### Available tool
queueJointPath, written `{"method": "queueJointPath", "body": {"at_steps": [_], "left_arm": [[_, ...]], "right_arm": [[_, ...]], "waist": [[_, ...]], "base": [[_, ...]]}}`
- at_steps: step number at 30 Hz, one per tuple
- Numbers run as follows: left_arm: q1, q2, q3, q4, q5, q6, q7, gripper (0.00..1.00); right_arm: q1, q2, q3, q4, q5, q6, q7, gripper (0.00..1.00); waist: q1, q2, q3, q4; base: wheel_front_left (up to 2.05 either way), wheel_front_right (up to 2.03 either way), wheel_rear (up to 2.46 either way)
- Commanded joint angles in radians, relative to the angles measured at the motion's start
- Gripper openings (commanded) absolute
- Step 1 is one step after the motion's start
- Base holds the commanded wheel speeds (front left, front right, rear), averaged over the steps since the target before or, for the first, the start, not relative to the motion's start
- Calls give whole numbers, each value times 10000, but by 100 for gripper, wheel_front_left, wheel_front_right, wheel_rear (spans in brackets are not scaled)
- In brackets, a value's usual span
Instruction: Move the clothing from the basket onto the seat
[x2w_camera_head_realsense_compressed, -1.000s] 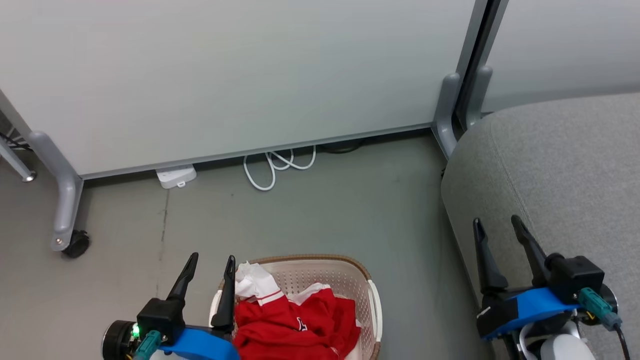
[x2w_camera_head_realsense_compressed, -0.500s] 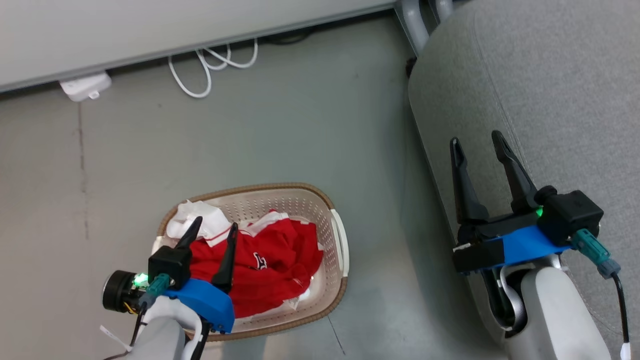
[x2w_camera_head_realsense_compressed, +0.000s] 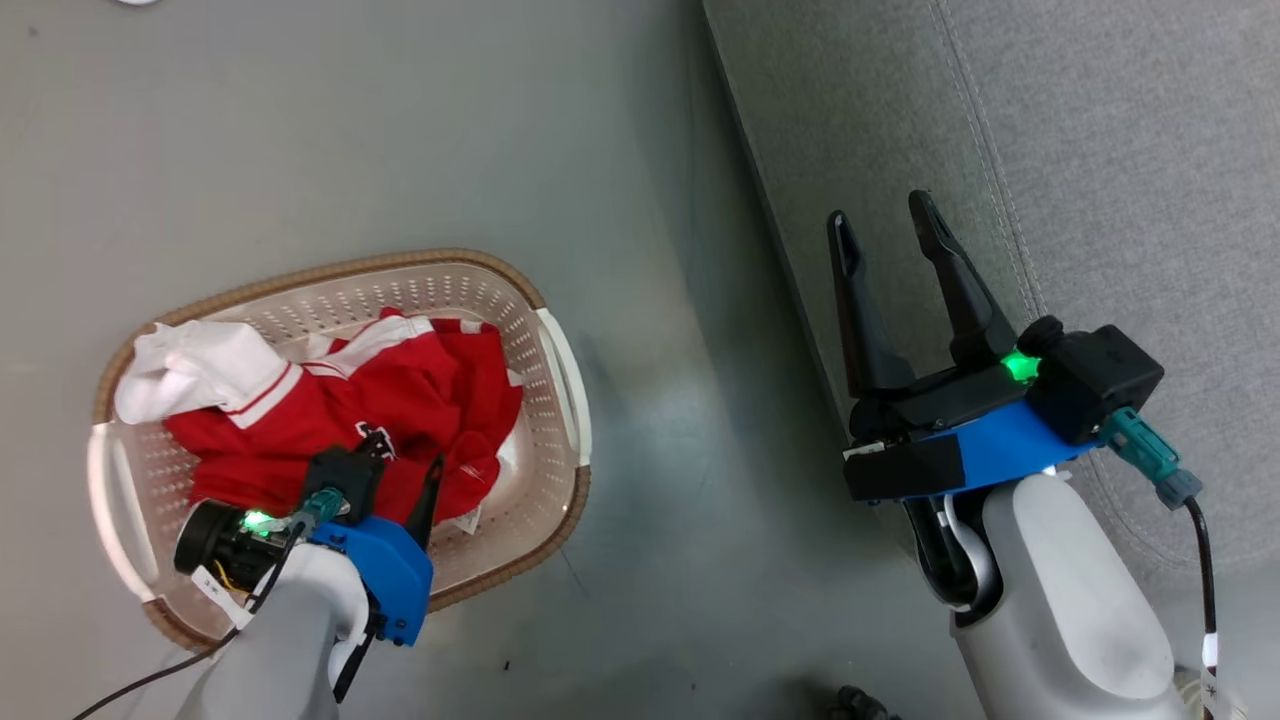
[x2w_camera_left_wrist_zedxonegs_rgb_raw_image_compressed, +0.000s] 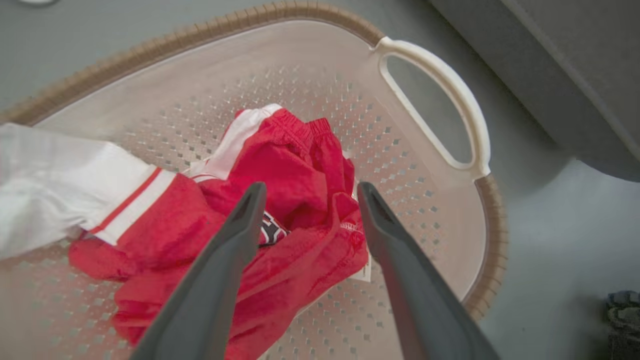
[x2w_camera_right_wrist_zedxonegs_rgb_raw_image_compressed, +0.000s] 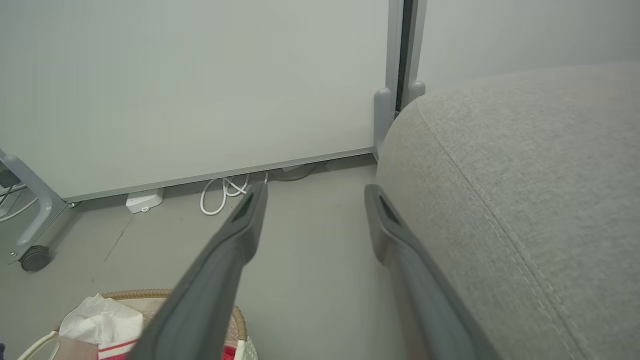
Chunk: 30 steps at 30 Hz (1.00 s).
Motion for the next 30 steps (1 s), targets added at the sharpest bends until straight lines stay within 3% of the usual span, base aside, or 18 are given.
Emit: {"method": "queueJointPath", "body": {"at_steps": [1, 12, 23, 24, 25, 30], "left_arm": [[-246, 161, -61, 219, 64, -39, 87, 100], [-1132, 804, -597, 1526, 381, -115, 436, 100], [-1644, 1244, -912, 2406, 643, 426, 910, 100], [-1681, 1251, -933, 2479, 642, 436, 977, 76], [-1728, 1250, -960, 2524, 649, 440, 1011, 0], [-1921, 1193, -1060, 2672, 559, 335, 985, 0]], "right_arm": [[-237, -3, 131, 34, 159, -5, -83, 100], [-586, -4, 784, -51, 800, -5, -176, 100], [-450, -6, 1004, -304, 1087, -7, -178, 100], [-445, -6, 1013, -314, 1094, -7, -180, 100], [-444, -4, 1020, -319, 1123, -7, -179, 100], [-449, -6, 1026, -306, 1205, -7, -179, 100]], "waist": [[-3, 0, 686, -552], [-3, 0, 1687, -1174], [-3, 0, 2160, -1532], [-3, 0, 2182, -1544], [-3, 0, 2199, -1553], [-3, 0, 2198, -1516]], "base": [[0, 0, 0], [0, 0, 0], [0, 0, 0], [0, 0, 0], [0, 0, 0], [0, 0, 0]]}}
